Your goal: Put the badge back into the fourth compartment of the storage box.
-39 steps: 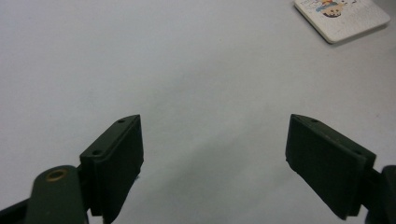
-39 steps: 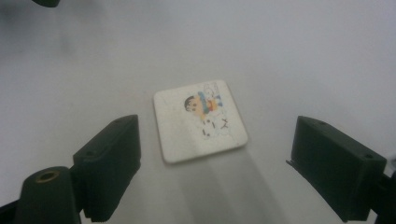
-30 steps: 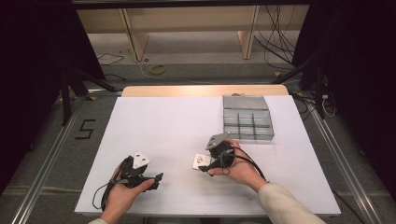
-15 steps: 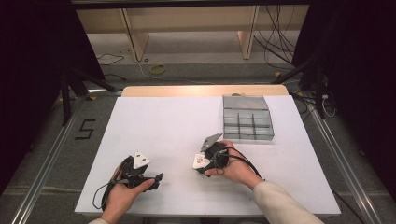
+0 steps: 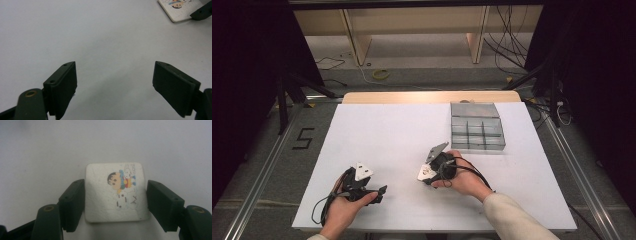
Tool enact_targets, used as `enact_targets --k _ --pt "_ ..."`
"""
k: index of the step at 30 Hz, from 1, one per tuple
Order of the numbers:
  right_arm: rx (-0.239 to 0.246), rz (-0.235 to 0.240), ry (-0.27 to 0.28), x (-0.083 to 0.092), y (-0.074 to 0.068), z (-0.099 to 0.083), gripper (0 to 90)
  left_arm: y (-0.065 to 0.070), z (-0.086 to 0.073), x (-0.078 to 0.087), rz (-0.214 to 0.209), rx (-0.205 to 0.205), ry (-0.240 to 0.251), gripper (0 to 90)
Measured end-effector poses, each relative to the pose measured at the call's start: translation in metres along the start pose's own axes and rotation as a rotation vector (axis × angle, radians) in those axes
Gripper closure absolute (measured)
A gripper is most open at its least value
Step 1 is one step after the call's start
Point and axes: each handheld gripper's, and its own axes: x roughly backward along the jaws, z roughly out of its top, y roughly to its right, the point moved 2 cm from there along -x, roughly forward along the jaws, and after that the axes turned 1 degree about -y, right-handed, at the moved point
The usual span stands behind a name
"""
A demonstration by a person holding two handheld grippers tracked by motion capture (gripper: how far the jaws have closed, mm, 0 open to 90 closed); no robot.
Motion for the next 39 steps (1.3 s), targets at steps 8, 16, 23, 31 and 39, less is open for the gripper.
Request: enact_targets --k 8,16,23,31,39 --pt "-0.001 -0.011 0.018 0.003 -0.002 0.001 34.0 0.000 0.000 0.000 0.001 0.001 0.001 19.1" --pt "-0.011 -0.034 0.051 0.011 0.000 0.002 34.0 0.000 0.000 0.000 0.002 0.005 0.005 19.1" --pt "-0.009 -0.070 0.075 0.025 0.006 0.004 34.0 -0.001 0.000 0.001 0.004 0.004 0.003 19.1" --pt "-0.035 -0.111 0.107 0.044 0.019 0.003 34.0 -0.001 0.000 0.001 0.004 0.004 0.003 19.1" --pt "-0.083 -0.151 0.139 0.061 0.032 0.001 34.0 -0.001 0.000 0.000 0.004 0.009 0.006 19.1"
